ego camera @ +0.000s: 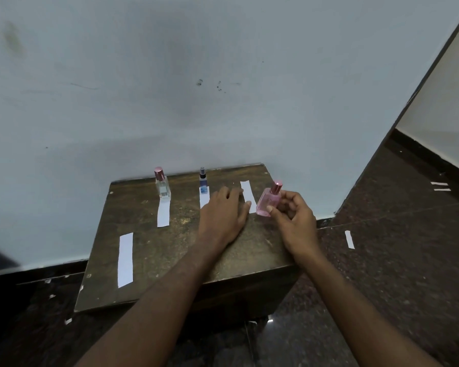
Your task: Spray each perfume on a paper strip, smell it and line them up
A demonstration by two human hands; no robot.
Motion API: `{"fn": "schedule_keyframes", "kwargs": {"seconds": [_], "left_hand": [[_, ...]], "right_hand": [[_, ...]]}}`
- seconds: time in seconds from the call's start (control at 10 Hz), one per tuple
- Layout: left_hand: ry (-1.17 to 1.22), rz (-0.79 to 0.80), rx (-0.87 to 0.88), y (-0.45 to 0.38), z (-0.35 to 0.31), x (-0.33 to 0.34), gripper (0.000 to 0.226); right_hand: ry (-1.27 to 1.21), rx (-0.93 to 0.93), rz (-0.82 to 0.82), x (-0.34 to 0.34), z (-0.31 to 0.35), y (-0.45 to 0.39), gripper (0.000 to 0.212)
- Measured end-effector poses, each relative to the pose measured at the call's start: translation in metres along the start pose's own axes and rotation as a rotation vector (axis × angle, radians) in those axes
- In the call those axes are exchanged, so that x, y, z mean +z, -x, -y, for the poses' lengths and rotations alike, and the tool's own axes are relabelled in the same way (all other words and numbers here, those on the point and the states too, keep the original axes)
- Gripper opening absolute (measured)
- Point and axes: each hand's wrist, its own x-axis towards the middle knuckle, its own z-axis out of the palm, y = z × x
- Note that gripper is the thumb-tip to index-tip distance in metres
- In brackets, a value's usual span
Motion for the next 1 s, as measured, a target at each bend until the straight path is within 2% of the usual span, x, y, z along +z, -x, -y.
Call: {"fn": "schedule_keyframes", "kwargs": {"seconds": [0.2,0.4,0.8,0.9,1.0], "left_hand": [[-0.033,-0.024,0.007,0.0,-0.002,0.002,0.04],[-0.017,-0.033,0.001,-0.003,-0.002,0.003,0.043],[-0.006,-0.054,0.007,-0.005,0.001,0.006,0.043],[0.006,-0.053,0.002,-0.004,0.001,0.006,0.042],[-0.021,-0.07,-0.002,-0.005,0.002,0.008,0.04]], "right_hand": [[0.064,-0.056,-0.04,0.02,-0.007,-0.055,0.033],[0.091,-0.096,-0.005,0.045,-0.008,-0.101,0.028],[0.18,-0.144,0.071,0.052,-0.021,-0.109,0.031],[0.183,-0.11,0.072,0.053,-0.021,-0.109,0.039],[0.147,-0.102,-0.028,0.057,-0.021,-0.103,0.048]]}}
